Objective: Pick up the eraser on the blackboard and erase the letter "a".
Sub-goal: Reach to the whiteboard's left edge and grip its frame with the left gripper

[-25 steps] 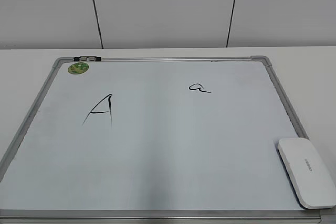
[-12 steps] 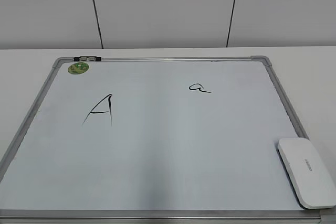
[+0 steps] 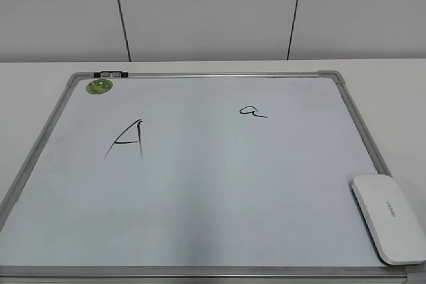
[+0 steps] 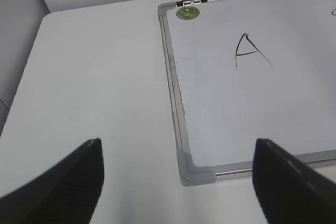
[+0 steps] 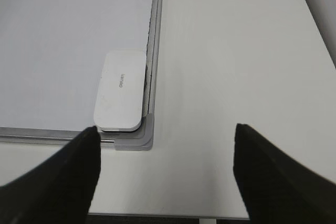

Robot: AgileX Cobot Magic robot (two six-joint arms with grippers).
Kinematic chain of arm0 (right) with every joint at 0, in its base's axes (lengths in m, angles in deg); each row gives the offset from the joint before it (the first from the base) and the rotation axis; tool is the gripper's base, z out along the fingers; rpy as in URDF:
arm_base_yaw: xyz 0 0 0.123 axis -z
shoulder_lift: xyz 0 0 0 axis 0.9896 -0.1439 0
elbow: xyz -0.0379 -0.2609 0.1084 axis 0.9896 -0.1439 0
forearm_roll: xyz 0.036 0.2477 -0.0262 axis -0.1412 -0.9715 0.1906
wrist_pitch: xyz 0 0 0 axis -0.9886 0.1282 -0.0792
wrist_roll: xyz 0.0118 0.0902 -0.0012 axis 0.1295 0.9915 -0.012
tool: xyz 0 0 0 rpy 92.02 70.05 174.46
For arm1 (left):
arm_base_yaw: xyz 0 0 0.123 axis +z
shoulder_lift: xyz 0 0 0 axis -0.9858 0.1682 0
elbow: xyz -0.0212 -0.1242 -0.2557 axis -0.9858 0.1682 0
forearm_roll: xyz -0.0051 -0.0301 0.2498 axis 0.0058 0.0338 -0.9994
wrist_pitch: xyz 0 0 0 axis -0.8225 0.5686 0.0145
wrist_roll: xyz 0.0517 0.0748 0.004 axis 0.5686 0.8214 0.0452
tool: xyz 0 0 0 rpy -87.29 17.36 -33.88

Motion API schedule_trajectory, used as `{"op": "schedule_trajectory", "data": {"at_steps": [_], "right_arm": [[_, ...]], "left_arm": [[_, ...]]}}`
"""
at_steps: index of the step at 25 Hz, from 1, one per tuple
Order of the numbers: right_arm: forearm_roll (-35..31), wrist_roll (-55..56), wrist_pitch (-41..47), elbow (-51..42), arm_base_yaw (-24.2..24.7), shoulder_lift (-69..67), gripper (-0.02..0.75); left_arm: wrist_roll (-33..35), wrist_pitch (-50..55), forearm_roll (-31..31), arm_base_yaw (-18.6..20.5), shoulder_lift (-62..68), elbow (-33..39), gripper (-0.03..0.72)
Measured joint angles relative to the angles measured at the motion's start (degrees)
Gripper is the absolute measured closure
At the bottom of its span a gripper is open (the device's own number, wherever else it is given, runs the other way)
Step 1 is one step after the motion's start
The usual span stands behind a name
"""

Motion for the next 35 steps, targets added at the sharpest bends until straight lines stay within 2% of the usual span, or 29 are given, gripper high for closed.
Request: {"op": "schedule_trajectory", "data": {"at_steps": [6, 15, 18, 25, 30, 35], "right_arm": [[0.0, 0.0, 0.1, 0.0, 0.0, 0.0, 0.151], [0.0, 0.0, 0.1, 0.0, 0.0, 0.0, 0.151], [0.0, 0.0, 0.1, 0.0, 0.0, 0.0, 0.151], [0.0, 0.0, 0.1, 0.0, 0.0, 0.0, 0.151], [0.0, 0.0, 0.1, 0.0, 0.0, 0.0, 0.151], [0.0, 0.0, 0.1, 0.0, 0.0, 0.0, 0.151]], "left_arm": [[0.0, -5.9, -0.5, 0.0, 9.6, -2.1, 0.008], [0.0, -22.5, 1.1, 0.0, 36.5, -2.3, 0.013], [0.0, -24.8, 1.9, 0.0, 45.5, -3.5, 0.017], [0.0, -25.7, 2.2, 0.0, 65.2, -12.3, 0.041], [0.0, -24.1, 2.2, 0.0, 76.9, -19.6, 0.113], [0.0, -19.0, 1.3, 0.0, 87.6, -27.3, 0.112]]}}
